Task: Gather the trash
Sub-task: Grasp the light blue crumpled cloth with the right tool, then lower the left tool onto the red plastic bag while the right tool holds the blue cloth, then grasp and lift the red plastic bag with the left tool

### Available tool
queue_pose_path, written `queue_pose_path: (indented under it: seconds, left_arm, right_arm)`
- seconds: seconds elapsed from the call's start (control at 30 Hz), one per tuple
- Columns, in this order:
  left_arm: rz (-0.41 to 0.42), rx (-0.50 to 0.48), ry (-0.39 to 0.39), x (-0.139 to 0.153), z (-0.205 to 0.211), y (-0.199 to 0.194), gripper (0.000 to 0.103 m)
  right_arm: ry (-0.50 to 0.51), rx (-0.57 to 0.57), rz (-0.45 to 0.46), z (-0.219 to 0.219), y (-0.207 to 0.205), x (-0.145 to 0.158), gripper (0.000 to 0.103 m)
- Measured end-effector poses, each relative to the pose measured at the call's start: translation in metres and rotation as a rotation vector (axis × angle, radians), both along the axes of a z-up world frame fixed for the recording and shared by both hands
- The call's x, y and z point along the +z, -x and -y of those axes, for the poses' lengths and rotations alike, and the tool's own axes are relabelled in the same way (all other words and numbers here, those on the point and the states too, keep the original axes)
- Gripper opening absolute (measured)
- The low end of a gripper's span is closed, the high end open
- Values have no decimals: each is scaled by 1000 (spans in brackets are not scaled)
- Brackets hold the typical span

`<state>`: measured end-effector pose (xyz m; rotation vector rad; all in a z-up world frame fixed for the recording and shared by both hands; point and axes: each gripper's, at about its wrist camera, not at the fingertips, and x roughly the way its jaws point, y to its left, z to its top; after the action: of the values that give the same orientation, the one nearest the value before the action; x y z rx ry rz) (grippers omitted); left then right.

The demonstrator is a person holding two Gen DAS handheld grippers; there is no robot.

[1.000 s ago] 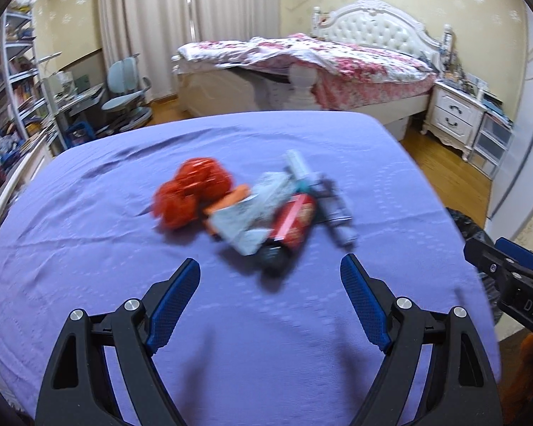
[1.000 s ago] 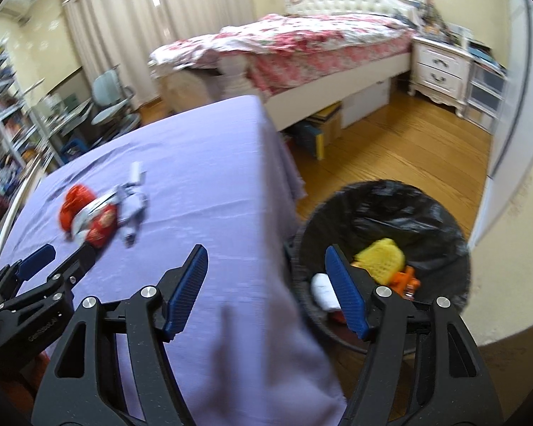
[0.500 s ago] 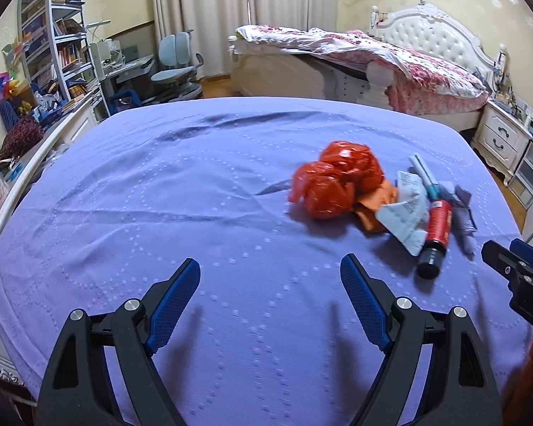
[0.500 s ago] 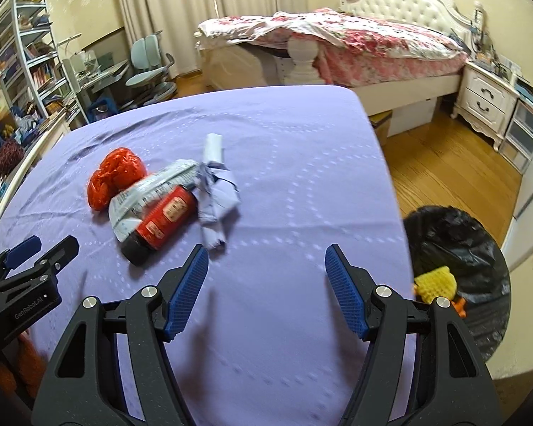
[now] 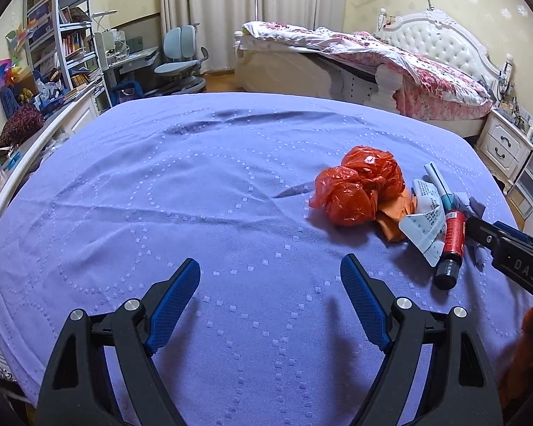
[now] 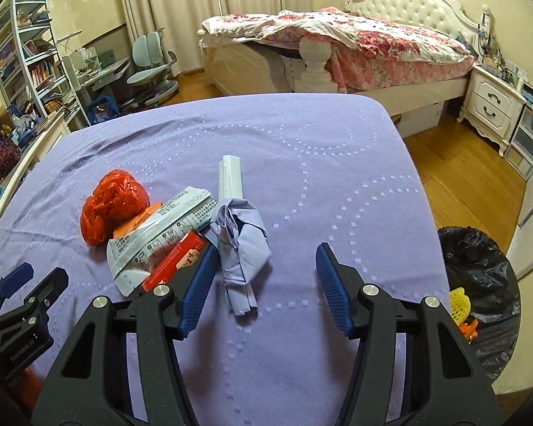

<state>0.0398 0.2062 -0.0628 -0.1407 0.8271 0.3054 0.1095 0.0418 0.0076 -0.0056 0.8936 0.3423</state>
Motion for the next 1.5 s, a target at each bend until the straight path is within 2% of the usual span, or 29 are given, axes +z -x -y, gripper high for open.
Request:
queue_pose_path:
  seconds: [0.03,0.07,0.23,0.47,0.93,1.13,1.3,1.37,1.5]
  left_arm:
    - [0,-1,0,0,0,0,81]
    - [1,-2,-1,0,0,-1,81]
    - [14,-12,5,2,-3,-2,81]
    - [38,-29,7,4,-5,-12,81]
    - [78,-128,5,8,6,-48,81]
    - [69,-153,19,7,9,-65,81]
    - [30,-161,51,3,8,-79,81]
    - [15,-166,63,1,8,-79,76]
    - [-21,-191,95,-6,8,-79,39]
  right_arm:
    - [1,3,-8,-1,-2,-1,55]
    - [-2,7,-21,-1,-4,-2,48]
    - [-17,-4,-29,3,-4,-2,30]
    - [38,-39,-7,7,-5,-4,30]
    - [34,-62,-13,20,-21,-7,30]
    - [31,-61,-15,21,-24,-7,30]
    - [31,-61,-15,21,-24,-7,30]
    - [32,-61,-14,21,-23,-7,31]
    - [32,-62,-14,21,-24,-7,31]
